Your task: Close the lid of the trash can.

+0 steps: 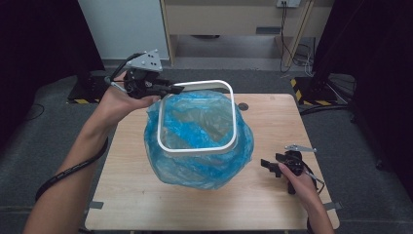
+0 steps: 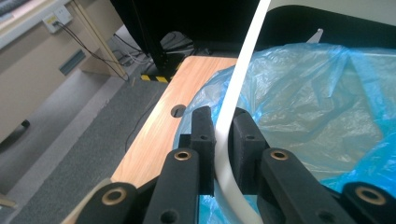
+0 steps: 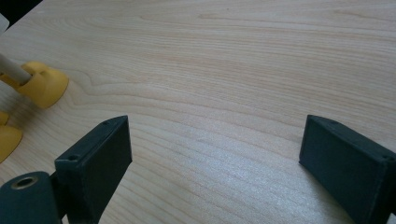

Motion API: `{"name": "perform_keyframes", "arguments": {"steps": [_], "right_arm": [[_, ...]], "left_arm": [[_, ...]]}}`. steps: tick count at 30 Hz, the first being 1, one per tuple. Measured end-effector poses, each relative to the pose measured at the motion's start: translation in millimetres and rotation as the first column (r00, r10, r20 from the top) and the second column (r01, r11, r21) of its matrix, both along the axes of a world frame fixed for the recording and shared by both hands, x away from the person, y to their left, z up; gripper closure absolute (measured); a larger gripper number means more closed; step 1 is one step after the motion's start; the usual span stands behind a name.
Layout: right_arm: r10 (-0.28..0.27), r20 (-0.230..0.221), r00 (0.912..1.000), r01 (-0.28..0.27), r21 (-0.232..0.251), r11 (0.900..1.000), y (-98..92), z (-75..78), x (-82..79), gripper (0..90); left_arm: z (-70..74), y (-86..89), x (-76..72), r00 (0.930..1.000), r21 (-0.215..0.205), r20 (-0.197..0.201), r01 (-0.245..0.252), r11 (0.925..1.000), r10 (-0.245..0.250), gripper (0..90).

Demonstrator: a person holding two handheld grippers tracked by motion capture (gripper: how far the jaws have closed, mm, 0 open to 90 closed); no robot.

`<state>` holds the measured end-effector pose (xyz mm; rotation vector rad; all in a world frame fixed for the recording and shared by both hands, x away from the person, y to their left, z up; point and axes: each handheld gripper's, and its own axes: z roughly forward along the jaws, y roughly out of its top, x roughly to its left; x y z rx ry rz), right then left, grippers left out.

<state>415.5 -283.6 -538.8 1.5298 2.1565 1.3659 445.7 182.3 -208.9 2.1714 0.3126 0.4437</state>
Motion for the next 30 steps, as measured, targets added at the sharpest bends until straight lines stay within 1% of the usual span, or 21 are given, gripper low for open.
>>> {"name": "perform_keyframes", "arguments": {"steps": [4,11,13,16,20,28,30], "right_arm": [[0.002,0.002,1.0000,-0.002,-0.003,1.000,0.0,-0.2,0.1,9.0],[0.002,0.002,1.0000,-0.002,-0.004,1.000,0.0,-0.2,0.2,8.9],[0.002,0.002,1.0000,-0.002,-0.003,1.000,0.0,-0.1,0.1,9.0],[0.003,0.003,1.0000,-0.003,-0.006,1.000,0.0,-0.1,0.3,8.9],[0.005,0.002,1.0000,-0.005,-0.007,1.000,0.1,0.0,0.4,8.9],[0.004,0.003,1.0000,-0.004,-0.012,1.000,0.7,0.1,0.1,8.8],[0.004,0.003,1.0000,-0.004,-0.013,1.000,0.8,0.1,0.1,8.8]], "left_arm": [[-1.6,-2.9,4.3,0.9999,0.008,-0.014,0.004,1.0000,-0.004,81.2],[-1.6,-11.8,11.6,0.9990,0.051,-0.041,0.018,0.9985,-0.016,81.2],[-1.5,-14.0,13.8,0.9984,0.073,-0.053,0.023,0.9971,-0.019,81.2],[-2.0,-17.4,15.8,0.9980,0.088,-0.058,0.030,0.9957,-0.025,81.1],[-3.6,-20.2,19.1,0.9969,0.109,-0.075,0.032,0.9935,-0.024,81.2],[-9.2,-23.1,26.4,0.9933,0.137,-0.112,0.043,0.9896,-0.027,81.1],[-11.2,-22.6,27.9,0.9922,0.136,-0.122,0.043,0.9897,-0.027,81.1]]}}
